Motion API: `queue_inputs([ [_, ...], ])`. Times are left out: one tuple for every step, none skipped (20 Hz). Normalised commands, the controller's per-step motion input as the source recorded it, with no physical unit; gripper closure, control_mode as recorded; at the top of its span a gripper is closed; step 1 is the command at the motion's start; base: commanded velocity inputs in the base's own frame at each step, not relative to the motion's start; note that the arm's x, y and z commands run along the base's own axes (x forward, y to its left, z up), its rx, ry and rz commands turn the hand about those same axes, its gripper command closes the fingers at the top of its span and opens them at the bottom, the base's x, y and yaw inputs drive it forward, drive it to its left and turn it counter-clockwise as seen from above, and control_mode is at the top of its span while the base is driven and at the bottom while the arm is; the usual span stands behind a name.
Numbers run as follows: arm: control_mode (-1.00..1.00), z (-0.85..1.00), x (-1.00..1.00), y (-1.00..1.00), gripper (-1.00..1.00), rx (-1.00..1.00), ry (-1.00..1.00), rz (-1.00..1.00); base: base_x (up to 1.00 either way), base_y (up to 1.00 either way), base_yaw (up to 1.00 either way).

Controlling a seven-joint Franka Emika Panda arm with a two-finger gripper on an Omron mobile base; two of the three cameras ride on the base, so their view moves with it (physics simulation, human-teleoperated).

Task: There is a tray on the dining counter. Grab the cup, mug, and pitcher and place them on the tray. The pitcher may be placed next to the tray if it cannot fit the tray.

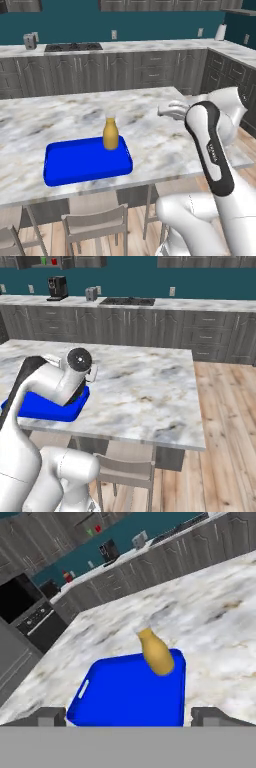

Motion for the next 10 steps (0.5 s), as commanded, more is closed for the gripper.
queue_inputs([
  [-1.0,-0.15,-1.0,0.0,-1.0,-0.7,0.24,-0.21,0.0,0.0,0.0],
  [-1.0,-0.09,-1.0,0.0,-1.0,-0.71,0.31,-0.19,0.0,0.0,0.0],
  [-1.0,-0.01,-0.93,0.11,-1.0,-0.73,0.39,-0.18,0.0,0.0,0.0],
  [-1.0,0.0,-0.64,0.27,-1.0,-0.68,0.52,-0.17,0.0,0.0,0.0],
  [-1.0,0.0,-0.56,0.41,-1.0,-0.59,0.44,-0.12,0.0,0.0,0.0],
  [-1.0,0.0,-0.3,0.56,-1.0,-0.49,0.32,-0.03,0.0,0.0,0.0],
  [-1.0,0.0,0.0,0.64,-1.0,-0.43,0.35,-0.02,0.0,0.0,0.0],
  [-1.0,0.0,0.02,0.5,-1.0,-0.22,0.23,-0.03,0.0,0.0,0.0],
  [-1.0,0.0,0.0,0.0,-1.0,0.0,0.0,0.0,0.0,0.0,0.0],
  [-1.0,0.0,0.0,0.0,-1.0,0.0,0.0,0.0,0.0,0.0,0.0],
])
